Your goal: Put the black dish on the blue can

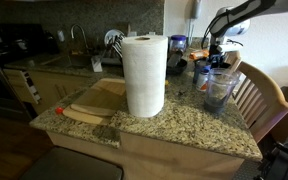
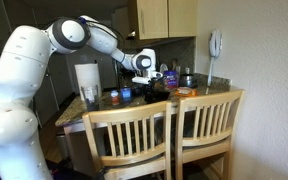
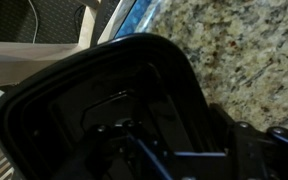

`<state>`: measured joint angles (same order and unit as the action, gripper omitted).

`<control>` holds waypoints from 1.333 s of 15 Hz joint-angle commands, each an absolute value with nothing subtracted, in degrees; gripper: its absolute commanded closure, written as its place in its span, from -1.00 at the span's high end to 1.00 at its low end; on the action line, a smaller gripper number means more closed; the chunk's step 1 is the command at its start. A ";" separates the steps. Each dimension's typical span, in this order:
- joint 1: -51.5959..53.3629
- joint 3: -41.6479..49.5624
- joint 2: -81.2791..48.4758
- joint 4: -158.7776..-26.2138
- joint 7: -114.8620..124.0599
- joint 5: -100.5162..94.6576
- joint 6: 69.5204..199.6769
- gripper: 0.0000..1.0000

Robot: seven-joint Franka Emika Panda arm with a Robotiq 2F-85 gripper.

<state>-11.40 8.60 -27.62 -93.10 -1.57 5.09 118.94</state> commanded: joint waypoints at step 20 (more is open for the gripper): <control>-9.34 7.74 -24.73 -91.83 16.39 7.97 138.67 -0.98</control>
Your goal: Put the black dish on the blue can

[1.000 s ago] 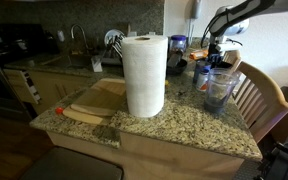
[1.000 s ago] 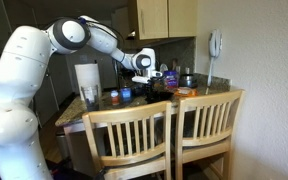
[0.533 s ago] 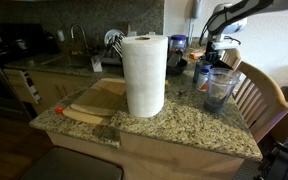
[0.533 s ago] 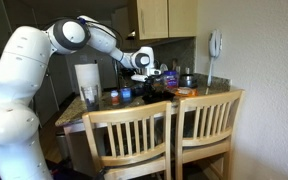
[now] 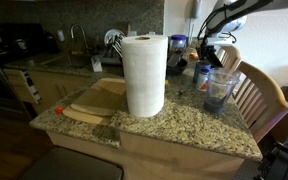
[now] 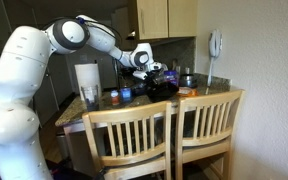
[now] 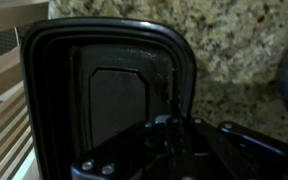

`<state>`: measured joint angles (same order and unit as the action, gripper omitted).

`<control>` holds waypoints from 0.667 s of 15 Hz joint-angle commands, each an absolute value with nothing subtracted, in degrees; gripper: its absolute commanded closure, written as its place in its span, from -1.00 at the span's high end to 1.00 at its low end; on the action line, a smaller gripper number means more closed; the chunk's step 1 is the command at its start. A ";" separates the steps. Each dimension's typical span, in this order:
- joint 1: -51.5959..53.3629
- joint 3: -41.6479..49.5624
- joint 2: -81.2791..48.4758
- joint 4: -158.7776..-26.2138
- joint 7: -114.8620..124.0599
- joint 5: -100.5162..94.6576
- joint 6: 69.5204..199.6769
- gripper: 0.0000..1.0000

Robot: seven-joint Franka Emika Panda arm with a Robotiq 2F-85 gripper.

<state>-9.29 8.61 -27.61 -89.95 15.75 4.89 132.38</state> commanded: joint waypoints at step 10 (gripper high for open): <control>-9.07 2.86 -13.55 -89.87 10.06 17.58 132.79 -0.98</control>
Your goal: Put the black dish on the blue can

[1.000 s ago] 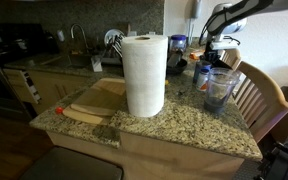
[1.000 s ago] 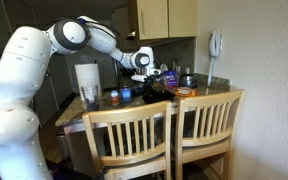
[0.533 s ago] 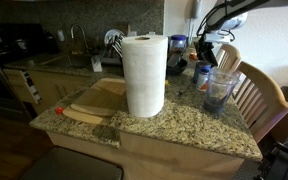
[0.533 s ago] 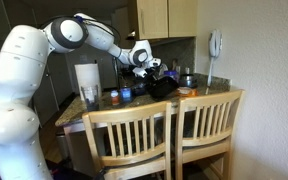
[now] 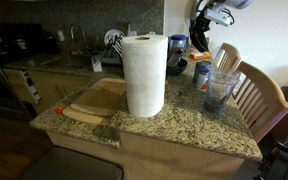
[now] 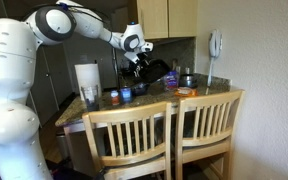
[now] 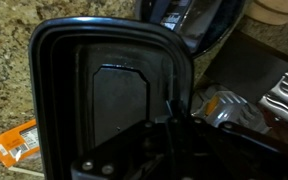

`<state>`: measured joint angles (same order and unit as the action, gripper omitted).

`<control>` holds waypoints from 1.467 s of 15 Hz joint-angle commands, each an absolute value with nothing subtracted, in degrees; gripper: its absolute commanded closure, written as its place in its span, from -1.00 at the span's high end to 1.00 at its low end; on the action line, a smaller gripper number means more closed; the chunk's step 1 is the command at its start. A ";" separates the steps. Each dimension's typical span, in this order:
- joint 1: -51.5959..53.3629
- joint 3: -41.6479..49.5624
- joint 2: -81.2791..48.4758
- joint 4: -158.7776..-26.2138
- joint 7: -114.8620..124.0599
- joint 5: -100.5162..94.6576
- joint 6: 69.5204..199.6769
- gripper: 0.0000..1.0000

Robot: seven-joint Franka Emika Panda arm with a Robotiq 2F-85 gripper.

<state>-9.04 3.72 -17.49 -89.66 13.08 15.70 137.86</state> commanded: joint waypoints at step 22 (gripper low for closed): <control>4.31 -0.06 -13.17 -93.32 10.95 -11.16 88.63 -0.98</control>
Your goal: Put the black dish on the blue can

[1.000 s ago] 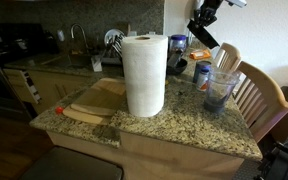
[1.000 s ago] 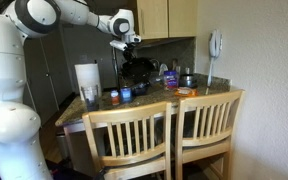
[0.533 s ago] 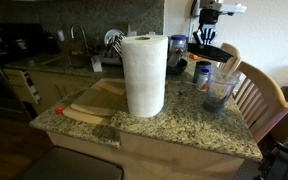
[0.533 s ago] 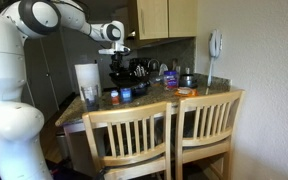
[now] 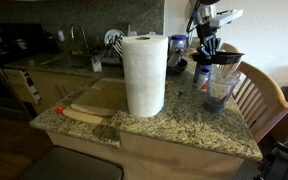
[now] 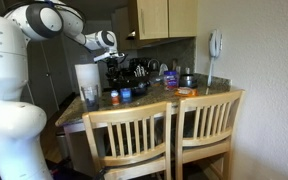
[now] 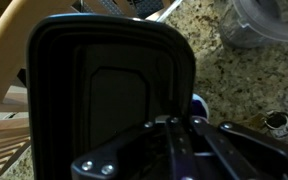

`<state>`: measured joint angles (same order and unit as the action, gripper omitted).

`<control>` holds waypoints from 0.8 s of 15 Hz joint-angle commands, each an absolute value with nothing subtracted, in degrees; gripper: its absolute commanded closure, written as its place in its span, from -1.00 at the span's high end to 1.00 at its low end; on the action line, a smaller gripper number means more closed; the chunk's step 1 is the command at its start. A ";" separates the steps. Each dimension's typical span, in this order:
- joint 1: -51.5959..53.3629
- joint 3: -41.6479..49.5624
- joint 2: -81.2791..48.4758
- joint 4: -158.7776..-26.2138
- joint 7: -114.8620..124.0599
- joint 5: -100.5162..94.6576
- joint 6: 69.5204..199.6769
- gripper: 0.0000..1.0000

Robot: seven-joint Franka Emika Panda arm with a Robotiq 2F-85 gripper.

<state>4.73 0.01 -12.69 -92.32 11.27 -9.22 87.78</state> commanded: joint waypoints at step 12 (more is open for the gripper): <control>5.29 0.32 -9.68 -105.99 22.53 -14.13 121.93 -0.98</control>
